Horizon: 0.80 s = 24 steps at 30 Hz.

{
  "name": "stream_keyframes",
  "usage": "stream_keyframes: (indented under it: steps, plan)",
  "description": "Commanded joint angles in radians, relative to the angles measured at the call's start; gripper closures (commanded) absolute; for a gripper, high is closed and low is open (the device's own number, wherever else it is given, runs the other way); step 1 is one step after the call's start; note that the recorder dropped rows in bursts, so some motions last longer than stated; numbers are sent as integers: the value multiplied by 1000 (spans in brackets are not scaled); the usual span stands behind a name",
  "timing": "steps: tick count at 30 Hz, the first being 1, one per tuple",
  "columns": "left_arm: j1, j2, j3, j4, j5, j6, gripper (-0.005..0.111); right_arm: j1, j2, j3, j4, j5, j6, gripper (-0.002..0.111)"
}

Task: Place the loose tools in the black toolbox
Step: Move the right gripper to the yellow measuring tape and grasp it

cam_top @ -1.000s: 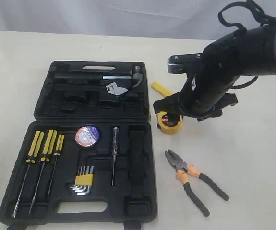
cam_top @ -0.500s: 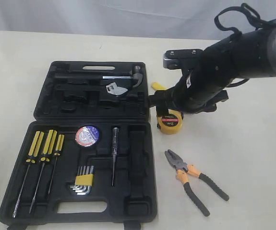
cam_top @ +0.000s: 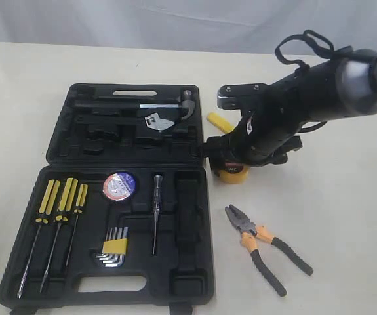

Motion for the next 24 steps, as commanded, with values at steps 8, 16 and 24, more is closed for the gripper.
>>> stream_keyframes:
  steps: [8,16,24]
  plan:
    - [-6,4,-5,5,1,0,107,-1,18,-1,8,-5,1,69]
    - [-6,4,-5,5,1,0,107,-1,18,-1,8,-3,1,109]
    - [-6,4,-5,5,1,0,107,-1,-56,-1,8,80,1,109]
